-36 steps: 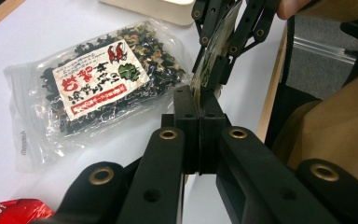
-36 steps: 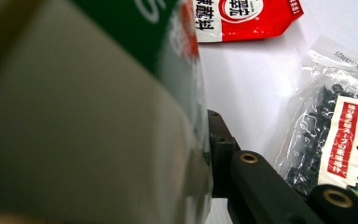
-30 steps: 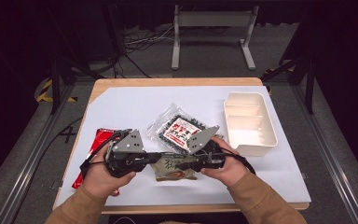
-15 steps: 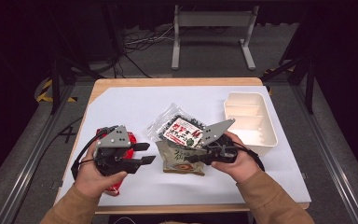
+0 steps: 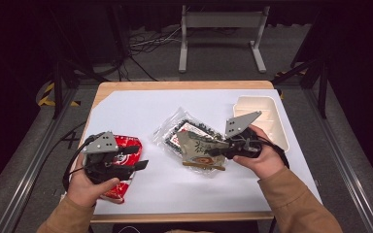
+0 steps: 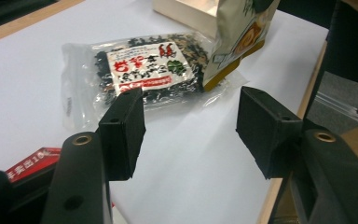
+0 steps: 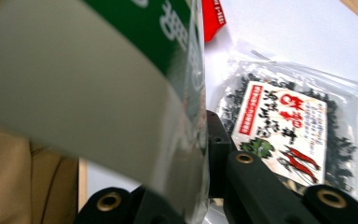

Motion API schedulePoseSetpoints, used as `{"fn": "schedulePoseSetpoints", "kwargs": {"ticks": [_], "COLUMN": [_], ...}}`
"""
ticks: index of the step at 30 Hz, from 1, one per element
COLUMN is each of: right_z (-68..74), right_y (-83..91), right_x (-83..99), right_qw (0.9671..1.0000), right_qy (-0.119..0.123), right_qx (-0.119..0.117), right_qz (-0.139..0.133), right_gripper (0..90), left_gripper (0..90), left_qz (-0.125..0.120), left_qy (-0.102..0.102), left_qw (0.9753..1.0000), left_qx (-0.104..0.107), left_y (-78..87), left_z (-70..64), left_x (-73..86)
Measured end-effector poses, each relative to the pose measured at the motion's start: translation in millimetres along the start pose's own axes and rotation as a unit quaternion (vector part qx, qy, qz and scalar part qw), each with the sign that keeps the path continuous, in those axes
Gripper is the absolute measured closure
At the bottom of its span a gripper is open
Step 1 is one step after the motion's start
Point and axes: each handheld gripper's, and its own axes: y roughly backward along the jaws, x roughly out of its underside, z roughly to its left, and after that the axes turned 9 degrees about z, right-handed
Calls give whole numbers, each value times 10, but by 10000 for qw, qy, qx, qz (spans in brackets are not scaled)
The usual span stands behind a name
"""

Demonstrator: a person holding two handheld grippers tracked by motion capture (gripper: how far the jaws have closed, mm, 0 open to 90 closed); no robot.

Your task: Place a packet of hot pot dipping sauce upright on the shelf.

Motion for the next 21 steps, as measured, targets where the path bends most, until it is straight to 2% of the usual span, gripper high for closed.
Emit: {"fn": "schedulePoseSetpoints", "kwargs": {"ticks": [8,12,16,17,21], "right_z": [-120,-159,-209,-224,-301], "right_y": [140,191,271,292,384], "right_x": [43,42,20,15,1], "right_qw": [9998,9998,9996,9995,9992], "right_qy": [-36,-34,-40,-29,-8], "right_qx": [174,202,291,315,407], "right_qz": [-2,-9,-3,-10,-24], "right_gripper": [889,889,889,889,888], "left_gripper": [426,420,408,408,406], "left_qz": [58,10,-40,-63,-92], "left_qy": [256,331,477,567,646], "left_qw": [9996,9994,9987,9982,9975], "left_qx": [-61,-120,-159,-159,-269], "left_y": [3,16,35,38,68], "left_z": [53,73,100,104,145], "left_x": [134,198,279,307,407]}}
